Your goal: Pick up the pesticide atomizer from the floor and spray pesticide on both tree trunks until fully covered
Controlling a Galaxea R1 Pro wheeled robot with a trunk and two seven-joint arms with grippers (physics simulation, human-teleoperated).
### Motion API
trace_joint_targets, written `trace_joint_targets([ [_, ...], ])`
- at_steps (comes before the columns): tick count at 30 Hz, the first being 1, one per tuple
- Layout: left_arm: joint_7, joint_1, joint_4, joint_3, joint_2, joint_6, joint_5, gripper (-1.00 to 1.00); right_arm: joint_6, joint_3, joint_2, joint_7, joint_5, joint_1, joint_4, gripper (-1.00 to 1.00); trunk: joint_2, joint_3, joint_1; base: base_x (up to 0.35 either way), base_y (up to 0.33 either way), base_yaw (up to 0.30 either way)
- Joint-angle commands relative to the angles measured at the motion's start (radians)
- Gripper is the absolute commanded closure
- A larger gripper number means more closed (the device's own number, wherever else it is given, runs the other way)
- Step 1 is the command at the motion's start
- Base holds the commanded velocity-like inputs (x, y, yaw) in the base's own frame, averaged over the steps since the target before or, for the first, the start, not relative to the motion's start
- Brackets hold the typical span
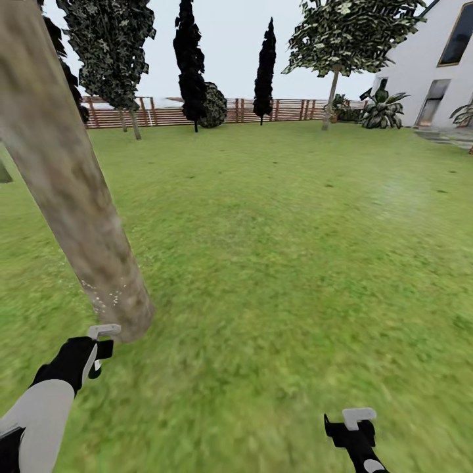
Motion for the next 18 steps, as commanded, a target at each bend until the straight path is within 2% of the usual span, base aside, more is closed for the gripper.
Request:
trace_joint_targets([
  [1, 0.0, 0.0, 0.0, 0.0, 0.0, 0.0, -0.001, 1.0, 0.0, 0.0, 0.0, 0.0, 0.0, 0.0, 0.0, -1.0, 0.0, 0.0, 0.0, 0.138, -0.272, 0.277],
  [10, -0.001, 0.0, 0.001, -0.007, 0.008, 0.0, -0.009, 1.0, 0.0, 0.0, 0.0, 0.0, 0.0, 0.0, 0.0, -1.0, 0.0, 0.0, 0.0, 0.154, -0.271, 0.067],
  [18, -0.002, 0.0, 0.001, -0.008, 0.007, 0.0, -0.01, 1.0, 0.0, 0.0, 0.0, 0.0, 0.0, 0.0, 0.0, -1.0, 0.0, 0.0, 0.0, 0.154, -0.27, 0.262],
])
